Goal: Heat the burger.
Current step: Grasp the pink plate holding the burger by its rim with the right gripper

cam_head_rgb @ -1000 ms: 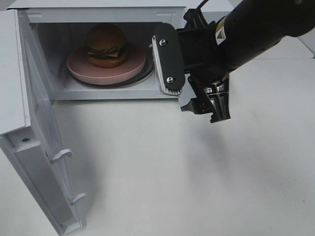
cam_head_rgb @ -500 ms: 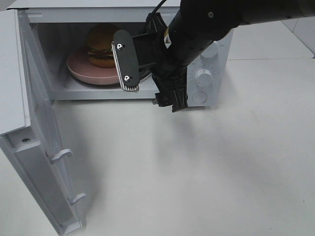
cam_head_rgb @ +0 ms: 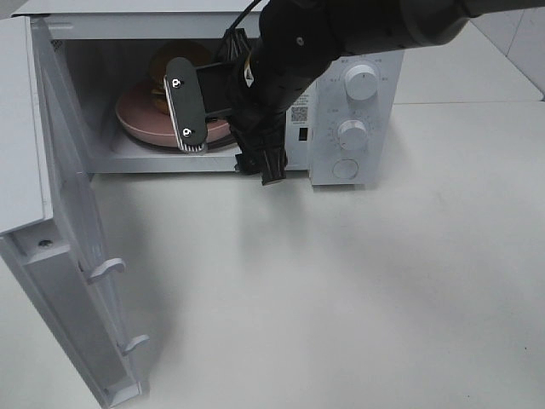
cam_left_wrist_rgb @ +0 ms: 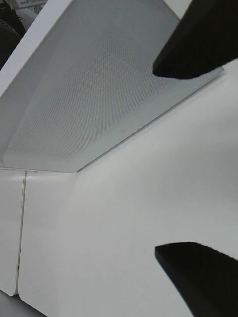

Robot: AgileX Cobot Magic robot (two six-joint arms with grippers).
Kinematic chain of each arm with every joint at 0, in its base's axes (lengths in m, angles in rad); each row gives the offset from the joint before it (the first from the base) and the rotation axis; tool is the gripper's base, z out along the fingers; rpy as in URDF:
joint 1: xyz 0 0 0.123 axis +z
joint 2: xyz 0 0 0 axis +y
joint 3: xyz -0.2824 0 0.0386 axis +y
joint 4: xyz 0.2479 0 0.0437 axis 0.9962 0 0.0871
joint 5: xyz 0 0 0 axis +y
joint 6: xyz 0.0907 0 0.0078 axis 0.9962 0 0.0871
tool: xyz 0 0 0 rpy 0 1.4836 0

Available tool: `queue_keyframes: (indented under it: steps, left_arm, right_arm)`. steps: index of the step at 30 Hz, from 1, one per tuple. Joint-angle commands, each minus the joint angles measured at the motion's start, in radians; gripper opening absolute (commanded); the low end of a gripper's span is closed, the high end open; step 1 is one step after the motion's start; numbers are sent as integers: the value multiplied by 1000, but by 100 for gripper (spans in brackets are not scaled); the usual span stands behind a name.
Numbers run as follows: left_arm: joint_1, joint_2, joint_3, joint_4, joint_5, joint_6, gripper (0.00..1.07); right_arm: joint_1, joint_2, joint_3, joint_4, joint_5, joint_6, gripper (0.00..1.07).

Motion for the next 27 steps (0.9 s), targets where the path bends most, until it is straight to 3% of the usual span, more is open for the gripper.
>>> queue_keyframes:
  steps: [1, 27]
  left_arm:
    - [0, -5, 5, -7, 1, 2, 82]
    - [0, -5, 5, -7, 1, 2, 82]
  right_arm:
    - [0, 52, -57, -2, -12, 3, 83]
    - [-15, 304, -326, 8, -19, 56, 79]
